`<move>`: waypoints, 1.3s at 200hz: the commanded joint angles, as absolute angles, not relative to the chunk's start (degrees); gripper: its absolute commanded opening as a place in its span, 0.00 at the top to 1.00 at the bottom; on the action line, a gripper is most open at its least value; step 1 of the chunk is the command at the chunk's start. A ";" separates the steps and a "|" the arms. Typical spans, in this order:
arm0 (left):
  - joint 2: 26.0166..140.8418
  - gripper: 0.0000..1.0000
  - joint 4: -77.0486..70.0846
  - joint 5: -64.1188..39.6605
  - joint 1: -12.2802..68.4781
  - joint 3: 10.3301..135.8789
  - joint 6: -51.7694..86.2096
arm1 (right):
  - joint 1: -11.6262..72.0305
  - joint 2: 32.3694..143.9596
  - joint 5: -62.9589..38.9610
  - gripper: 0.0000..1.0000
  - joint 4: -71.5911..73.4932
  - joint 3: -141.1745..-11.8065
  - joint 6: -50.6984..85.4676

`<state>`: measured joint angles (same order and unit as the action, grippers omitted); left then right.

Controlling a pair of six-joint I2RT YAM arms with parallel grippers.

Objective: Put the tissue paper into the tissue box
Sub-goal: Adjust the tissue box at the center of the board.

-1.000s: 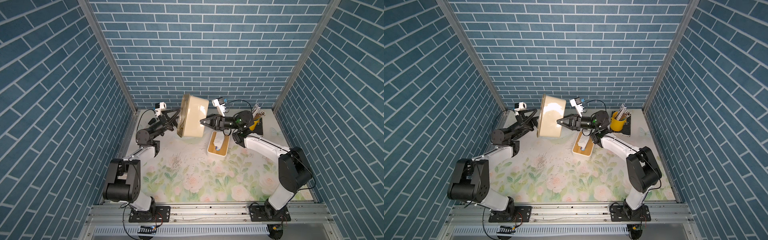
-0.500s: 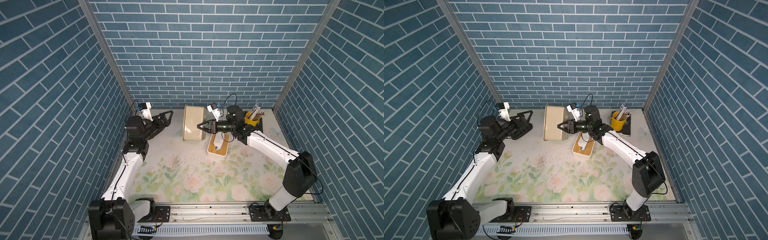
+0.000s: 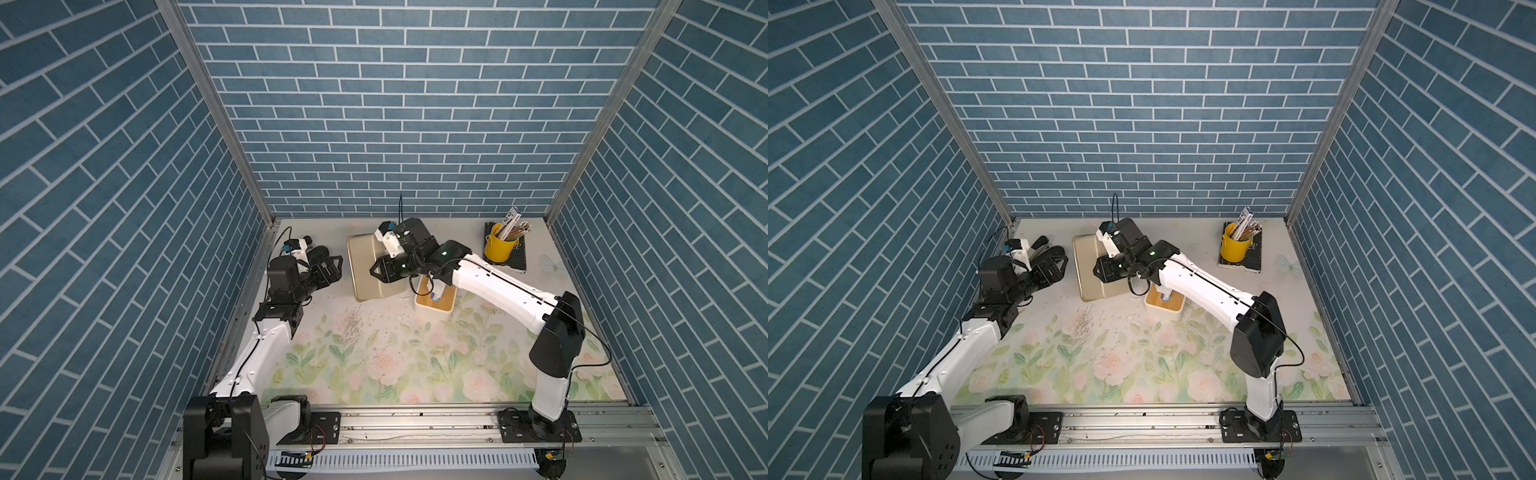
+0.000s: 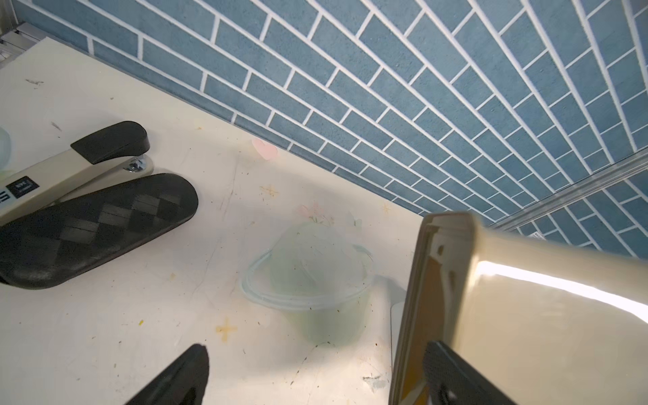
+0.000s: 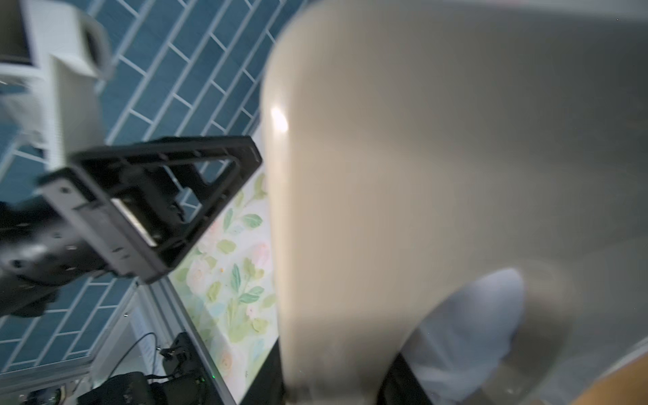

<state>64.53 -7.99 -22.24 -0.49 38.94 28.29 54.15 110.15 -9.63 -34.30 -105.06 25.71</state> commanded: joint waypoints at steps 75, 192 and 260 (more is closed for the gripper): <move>64.11 0.00 -9.93 -24.62 -0.68 35.05 25.02 | 58.70 129.60 0.88 0.72 -60.54 -133.94 31.02; 70.52 0.00 -11.51 -23.65 2.71 35.30 25.12 | 58.36 131.63 0.37 0.33 -56.90 -130.08 28.71; 75.70 0.03 -8.26 -17.72 8.35 38.85 24.16 | 55.78 108.98 1.93 0.28 -43.10 -109.78 25.03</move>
